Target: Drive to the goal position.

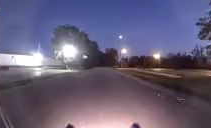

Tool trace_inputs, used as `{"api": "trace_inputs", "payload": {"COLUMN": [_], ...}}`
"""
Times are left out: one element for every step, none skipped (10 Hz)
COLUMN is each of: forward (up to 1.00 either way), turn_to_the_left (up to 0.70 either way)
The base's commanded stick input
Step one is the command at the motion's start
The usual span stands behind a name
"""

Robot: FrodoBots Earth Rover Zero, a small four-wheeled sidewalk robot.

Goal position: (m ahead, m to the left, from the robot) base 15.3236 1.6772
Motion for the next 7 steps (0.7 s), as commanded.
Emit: {"api": "trace_inputs", "payload": {"forward": [1.0,1.0,1.0,1.0,1.0,1.0,1.0], "turn_to_the_left": [0.0,0.0,0.0,0.0,0.0,0.0,0.0]}}
